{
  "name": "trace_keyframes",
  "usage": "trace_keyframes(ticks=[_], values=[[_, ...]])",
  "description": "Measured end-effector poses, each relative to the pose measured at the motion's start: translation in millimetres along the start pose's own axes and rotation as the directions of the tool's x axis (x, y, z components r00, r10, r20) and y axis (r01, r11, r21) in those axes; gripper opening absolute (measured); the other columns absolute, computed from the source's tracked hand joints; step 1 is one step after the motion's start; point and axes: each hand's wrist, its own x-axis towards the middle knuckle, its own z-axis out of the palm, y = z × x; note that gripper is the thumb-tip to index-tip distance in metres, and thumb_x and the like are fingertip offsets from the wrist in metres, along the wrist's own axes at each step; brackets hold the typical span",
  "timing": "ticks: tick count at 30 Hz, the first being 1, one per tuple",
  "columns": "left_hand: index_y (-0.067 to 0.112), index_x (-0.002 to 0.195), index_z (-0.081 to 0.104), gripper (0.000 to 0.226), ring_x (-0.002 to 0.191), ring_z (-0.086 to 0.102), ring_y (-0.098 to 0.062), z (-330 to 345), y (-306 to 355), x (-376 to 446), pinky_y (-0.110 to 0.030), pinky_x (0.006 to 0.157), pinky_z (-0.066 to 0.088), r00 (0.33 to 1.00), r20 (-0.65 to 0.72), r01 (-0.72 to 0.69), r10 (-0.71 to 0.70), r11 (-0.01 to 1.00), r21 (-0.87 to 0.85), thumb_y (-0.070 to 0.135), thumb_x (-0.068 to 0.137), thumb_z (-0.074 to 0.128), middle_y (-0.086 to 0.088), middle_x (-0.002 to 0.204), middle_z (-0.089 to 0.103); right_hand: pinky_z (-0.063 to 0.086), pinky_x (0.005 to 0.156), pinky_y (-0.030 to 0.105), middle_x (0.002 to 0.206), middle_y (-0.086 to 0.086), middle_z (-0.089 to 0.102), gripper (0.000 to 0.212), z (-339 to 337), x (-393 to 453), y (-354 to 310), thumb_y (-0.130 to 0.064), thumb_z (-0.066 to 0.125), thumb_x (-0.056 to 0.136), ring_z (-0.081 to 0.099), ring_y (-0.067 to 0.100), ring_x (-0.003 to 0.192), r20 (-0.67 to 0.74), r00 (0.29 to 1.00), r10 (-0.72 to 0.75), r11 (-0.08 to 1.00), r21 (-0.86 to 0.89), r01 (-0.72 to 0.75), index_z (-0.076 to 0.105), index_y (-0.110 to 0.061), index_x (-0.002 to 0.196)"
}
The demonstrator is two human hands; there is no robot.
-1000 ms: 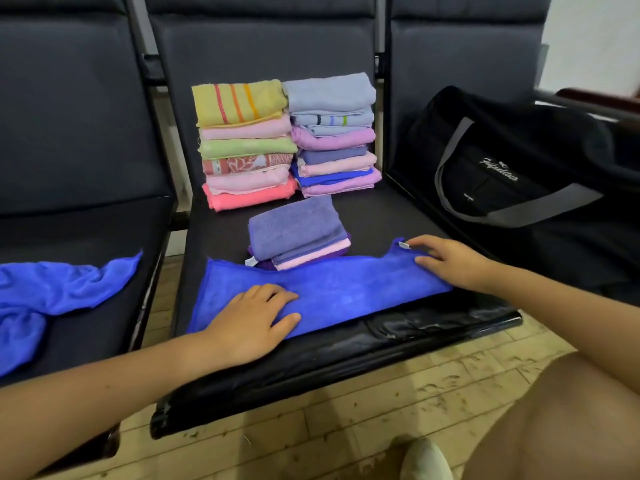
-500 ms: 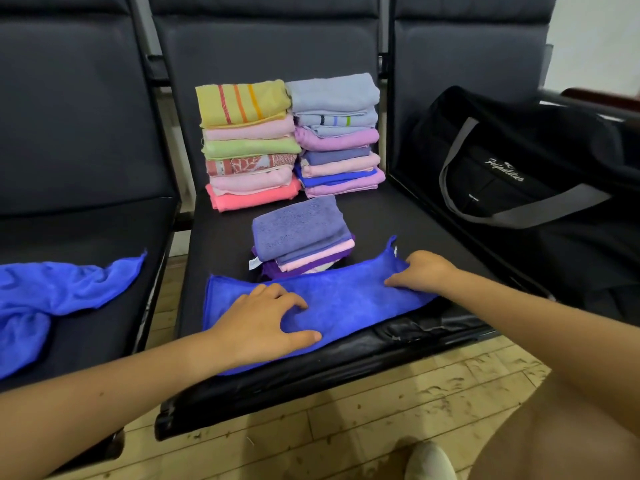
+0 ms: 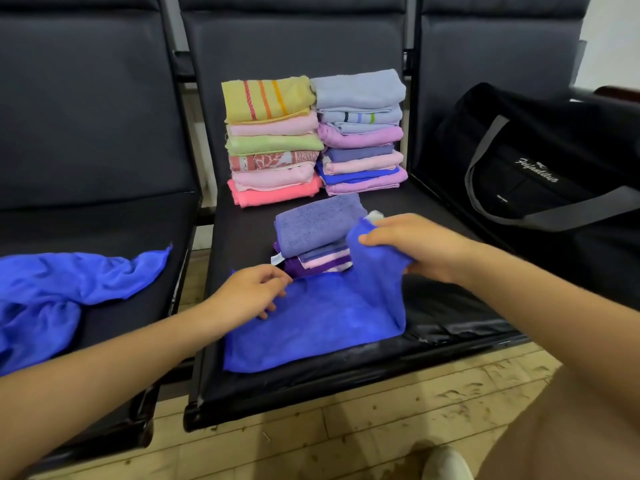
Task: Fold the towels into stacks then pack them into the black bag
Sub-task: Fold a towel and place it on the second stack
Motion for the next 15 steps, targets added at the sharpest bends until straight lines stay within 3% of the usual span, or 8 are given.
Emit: trace_keyframes(ticks=[2, 4, 6, 9, 11, 15], values=[[0.018, 0.097, 0.063, 0.018, 0.057, 0.054, -0.012, -1, -2, 1, -0.016, 0.047, 0.044, 0.999, -0.005, 0.035, -0.035, 0.999, -0.017, 0.015, 0.098, 0.045, -0.001, 0.086, 0.064, 0.04, 0.048, 0.019, 0.073, 0.001, 0.05, 0.014, 23, -3, 1, -0.023, 0.056, 0.095, 0.048, 0.011, 0.056, 0.143, 0.99, 0.009, 0.991, -0.137, 0.011, 0.056, -0.013, 0.086], [0.02, 0.098, 0.061, 0.016, 0.059, 0.055, -0.011, 0, -3, 1, -0.017, 0.05, 0.046, 1.0, 0.011, 0.018, -0.019, 0.999, 0.038, 0.016, 0.098, 0.045, -0.001, 0.088, 0.065, 0.043, 0.052, 0.02, 0.078, 0.003, 0.058, 0.025, 41, -2, 6, -0.035, 0.045, 0.1, 0.051, 0.012, 0.057, 0.307, 0.946, 0.103, 0.972, -0.234, -0.03, 0.058, -0.014, 0.104], [0.026, 0.1, 0.061, 0.014, 0.066, 0.058, -0.009, 1, -5, -1, -0.022, 0.064, 0.051, 0.999, 0.039, -0.036, 0.031, 0.987, 0.154, 0.02, 0.097, 0.048, 0.002, 0.092, 0.068, 0.045, 0.053, 0.02, 0.084, 0.007, 0.065, 0.037, 47, 5, 13, -0.038, 0.038, 0.102, 0.053, 0.014, 0.061, 0.361, 0.918, 0.161, 0.957, -0.283, -0.057, 0.055, -0.011, 0.121], [0.026, 0.113, 0.061, 0.021, 0.083, 0.058, -0.007, 4, -4, -5, -0.023, 0.077, 0.045, 0.993, 0.045, -0.119, 0.11, 0.925, 0.362, 0.03, 0.095, 0.051, 0.011, 0.094, 0.064, 0.04, 0.047, 0.02, 0.077, 0.003, 0.064, 0.029, 39, 17, 20, -0.028, 0.043, 0.1, 0.049, 0.012, 0.057, 0.206, 0.972, 0.109, 0.892, -0.451, -0.004, 0.063, -0.009, 0.108], [0.028, 0.116, 0.057, 0.024, 0.081, 0.056, -0.005, 5, -2, -7, -0.022, 0.072, 0.041, 0.987, 0.039, -0.157, 0.155, 0.894, 0.419, 0.035, 0.095, 0.052, 0.013, 0.087, 0.063, 0.038, 0.045, 0.02, 0.076, 0.002, 0.063, 0.027, 29, 25, 27, -0.026, 0.047, 0.096, 0.048, 0.013, 0.056, 0.11, 0.992, 0.059, 0.793, -0.609, 0.02, 0.064, -0.005, 0.096], [0.034, 0.103, 0.051, 0.017, 0.075, 0.054, -0.002, 7, -2, -7, -0.02, 0.063, 0.041, 0.955, 0.08, -0.286, 0.286, 0.816, 0.502, 0.042, 0.09, 0.057, 0.011, 0.09, 0.06, 0.047, 0.051, 0.023, 0.096, 0.007, 0.066, 0.028, 13, 31, 41, -0.033, 0.056, 0.091, 0.057, 0.017, 0.072, 0.019, 0.996, 0.09, 0.686, -0.726, -0.049, 0.063, -0.009, 0.101]])
